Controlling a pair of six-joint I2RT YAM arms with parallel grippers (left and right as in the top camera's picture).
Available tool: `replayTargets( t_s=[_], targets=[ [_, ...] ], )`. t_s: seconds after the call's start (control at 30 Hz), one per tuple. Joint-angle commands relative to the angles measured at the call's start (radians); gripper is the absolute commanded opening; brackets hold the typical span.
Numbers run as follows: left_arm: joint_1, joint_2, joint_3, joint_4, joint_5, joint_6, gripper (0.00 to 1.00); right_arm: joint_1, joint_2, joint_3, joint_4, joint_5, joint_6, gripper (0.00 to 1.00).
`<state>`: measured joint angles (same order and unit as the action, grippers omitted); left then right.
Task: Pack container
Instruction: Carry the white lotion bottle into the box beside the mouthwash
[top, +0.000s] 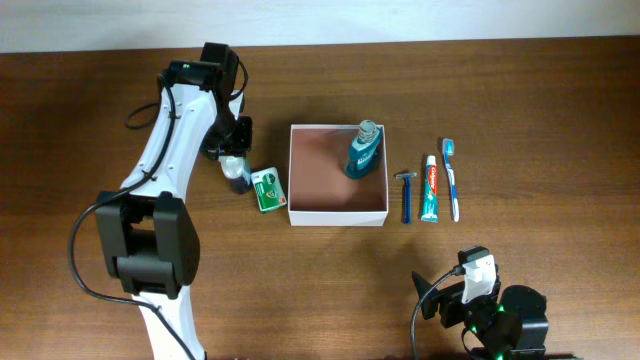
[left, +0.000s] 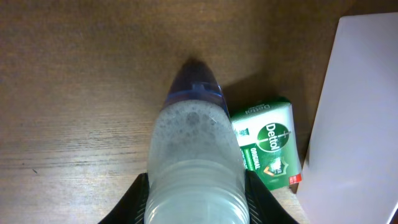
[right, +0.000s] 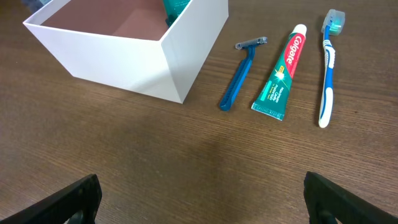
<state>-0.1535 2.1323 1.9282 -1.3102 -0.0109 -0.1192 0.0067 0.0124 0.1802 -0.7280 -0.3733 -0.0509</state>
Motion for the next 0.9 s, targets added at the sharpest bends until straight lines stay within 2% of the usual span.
replayTargets(
  t_s=[0.0,0.13,0.23,0.33,0.4,0.63,0.87],
  targets=[
    [0.006,-0.003,0.034,-0.050,-0.002,0.000,0.20,0.005,-0.008,-0.005,0.003,-0.012,0.007,0.99],
    [0.006,-0.008,0.187,-0.164,-0.047,0.000,0.14,0.005,-0.008,-0.005,0.003,-0.012,0.007,0.99],
    [-0.003,-0.008,0.368,-0.274,-0.046,0.000,0.10,0.005,-0.008,-0.005,0.003,-0.012,0.007,0.99],
    [-0.040,-0.008,0.550,-0.369,-0.046,0.000,0.07,0.005,-0.008,-0.005,0.003,-0.012,0.007,0.99],
    [-0.081,-0.014,0.621,-0.378,-0.027,0.000,0.03,0.005,-0.008,-0.005,0.003,-0.012,0.007,0.99],
    [-0.238,-0.007,0.633,-0.358,0.014,-0.001,0.01,0.005,-0.008,-0.005,0.003,-0.012,0.007,0.99],
    [-0.348,0.047,0.514,-0.205,-0.001,-0.001,0.02,0.005,-0.008,-0.005,0.003,-0.012,0.007,0.99]
  ],
)
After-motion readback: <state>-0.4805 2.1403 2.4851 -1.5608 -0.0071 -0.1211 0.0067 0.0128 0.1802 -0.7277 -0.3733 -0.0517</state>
